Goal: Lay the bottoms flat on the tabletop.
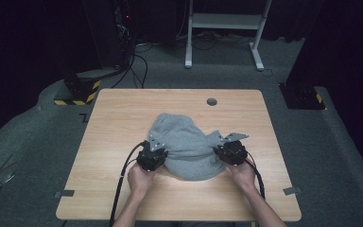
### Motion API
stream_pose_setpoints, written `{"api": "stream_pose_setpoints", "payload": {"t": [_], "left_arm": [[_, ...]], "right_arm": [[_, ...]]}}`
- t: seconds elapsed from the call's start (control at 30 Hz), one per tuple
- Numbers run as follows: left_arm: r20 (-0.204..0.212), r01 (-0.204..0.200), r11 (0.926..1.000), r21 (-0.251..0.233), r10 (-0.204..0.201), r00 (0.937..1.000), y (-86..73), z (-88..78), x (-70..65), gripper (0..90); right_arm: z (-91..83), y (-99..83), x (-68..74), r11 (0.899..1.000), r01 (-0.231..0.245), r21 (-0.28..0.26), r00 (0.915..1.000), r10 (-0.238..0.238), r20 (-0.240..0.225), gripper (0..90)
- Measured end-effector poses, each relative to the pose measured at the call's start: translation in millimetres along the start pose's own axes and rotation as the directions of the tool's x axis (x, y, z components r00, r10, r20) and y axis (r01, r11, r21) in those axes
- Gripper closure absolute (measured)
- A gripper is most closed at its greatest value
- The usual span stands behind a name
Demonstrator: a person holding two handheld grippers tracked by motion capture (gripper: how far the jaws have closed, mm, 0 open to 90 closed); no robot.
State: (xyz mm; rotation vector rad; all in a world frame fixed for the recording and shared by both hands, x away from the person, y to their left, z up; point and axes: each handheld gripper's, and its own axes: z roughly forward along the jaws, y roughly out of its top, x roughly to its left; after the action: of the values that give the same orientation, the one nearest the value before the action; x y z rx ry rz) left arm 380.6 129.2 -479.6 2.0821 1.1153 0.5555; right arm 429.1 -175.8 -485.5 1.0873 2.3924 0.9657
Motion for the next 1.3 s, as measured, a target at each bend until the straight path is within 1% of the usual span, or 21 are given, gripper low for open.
{"api": "stream_pose_setpoints", "payload": {"t": [0.03,0.1,0.13,0.2,0.27,0.37,0.47,0.53,0.6,0.67,0.73,0.8,0.83,0.87,0.93,0.97,1.03,1.13,1.17,1.27,1.3], "left_arm": [[-0.005,-0.006,1.0000,0.000,0.006,1.0000,-1.2,-2.0,-0.6,70.2],[-0.015,-0.007,1.0000,-0.005,0.007,0.9999,-4.4,-9.0,-1.3,65.3],[-0.018,-0.008,1.0000,-0.006,0.007,0.9998,-6.1,-12.9,-0.8,62.8],[-0.018,0.003,1.0000,-0.009,-0.003,0.9998,-10.5,-20.5,-0.4,59.0],[-0.010,0.010,0.9999,-0.011,-0.010,0.9999,-17.8,-27.4,-1.1,57.0],[0.000,0.014,0.9999,0.003,-0.014,0.9999,-28.4,-32.3,-3.3,56.7],[-0.003,0.009,0.9996,0.029,-0.009,1.0000,-39.8,-33.7,-6.2,57.3],[-0.001,0.016,0.9990,0.042,-0.016,0.9999,-46.4,-32.2,-6.6,57.9],[0.001,0.029,0.9978,0.060,-0.029,0.9996,-50.4,-26.8,-6.3,58.6],[-0.002,0.037,0.9964,0.076,-0.037,0.9993,-51.4,-18.0,-5.4,59.7],[-0.008,0.043,0.9962,0.075,-0.043,0.9991,-49.9,-12.2,-4.8,63.0],[-0.008,0.049,0.9965,0.068,-0.048,0.9988,-46.7,-8.6,-4.0,68.3],[-0.006,0.048,0.9967,0.065,-0.048,0.9988,-44.9,-7.9,-3.9,72.6],[-0.007,0.040,0.9972,0.063,-0.039,0.9992,-43.0,-7.7,-3.7,76.6],[-0.001,0.030,0.9974,0.065,-0.030,0.9996,-39.5,-10.2,-3.1,82.0],[-0.002,0.026,0.9976,0.064,-0.026,0.9997,-38.5,-11.8,-2.4,83.2],[-0.003,0.024,0.9981,0.056,-0.024,0.9997,-36.0,-17.7,0.3,84.0],[-0.008,0.009,0.9993,0.037,-0.009,0.9999,-31.2,-31.8,4.6,84.2],[-0.008,0.001,0.9995,0.033,-0.001,1.0000,-29.2,-37.1,5.6,84.2],[-0.005,-0.035,0.9990,0.027,0.036,0.9994,-20.5,-52.6,7.8,83.9],[-0.001,-0.047,0.9985,0.027,0.047,0.9989,-16.5,-56.9,8.8,83.8]], "right_arm": [[-3.5,-1.6,1.7,1.000,-0.001,-0.020,1.0000,0.001,0.008,67.4],[-12.0,-2.0,4.9,0.998,-0.009,-0.057,0.9998,0.010,0.014,63.9],[-17.6,-1.4,7.3,0.997,-0.003,-0.078,0.9999,0.004,0.015,63.7],[-27.4,0.9,12.8,0.993,0.025,-0.118,0.9997,-0.025,0.001,63.7],[-33.8,3.7,20.4,0.989,0.058,-0.139,0.9982,-0.060,-0.010,63.7],[-35.5,5.0,33.8,0.983,0.090,-0.160,0.9932,-0.100,-0.059,64.2],[-25.3,3.0,49.9,0.982,0.135,-0.133,0.9824,-0.150,-0.112,64.3],[-16.3,0.1,59.4,0.981,0.159,-0.114,0.9745,-0.175,-0.141,63.7],[-7.3,-2.2,67.6,0.980,0.172,-0.098,0.9666,-0.187,-0.176,61.3],[1.9,-3.0,75.1,0.979,0.186,-0.077,0.9582,-0.198,-0.206,56.6],[9.8,-3.8,81.3,0.978,0.201,-0.056,0.9553,-0.209,-0.209,52.6],[17.2,-4.8,84.0,0.978,0.207,-0.030,0.9551,-0.208,-0.211,51.2],[20.7,-5.4,83.8,0.978,0.207,-0.016,0.9557,-0.206,-0.211,52.3],[23.8,-6.1,83.1,0.978,0.209,0.001,0.9553,-0.204,-0.214,56.4],[28.1,-8.6,81.1,0.974,0.225,0.016,0.9508,-0.217,-0.221,68.1],[27.2,-9.3,79.8,0.973,0.228,0.014,0.9496,-0.220,-0.224,76.1],[25.4,-9.5,78.3,0.972,0.235,0.023,0.9470,-0.223,-0.231,86.5],[20.6,-12.2,78.7,0.963,0.268,0.024,0.9408,-0.256,-0.222,88.3],[17.5,-13.1,78.8,0.962,0.274,0.014,0.9391,-0.264,-0.220,88.5],[-0.4,-11.0,75.8,0.966,0.254,-0.048,0.9387,-0.258,-0.228,88.6],[-7.9,-8.8,74.1,0.965,0.253,-0.076,0.9372,-0.264,-0.228,88.6]]}}
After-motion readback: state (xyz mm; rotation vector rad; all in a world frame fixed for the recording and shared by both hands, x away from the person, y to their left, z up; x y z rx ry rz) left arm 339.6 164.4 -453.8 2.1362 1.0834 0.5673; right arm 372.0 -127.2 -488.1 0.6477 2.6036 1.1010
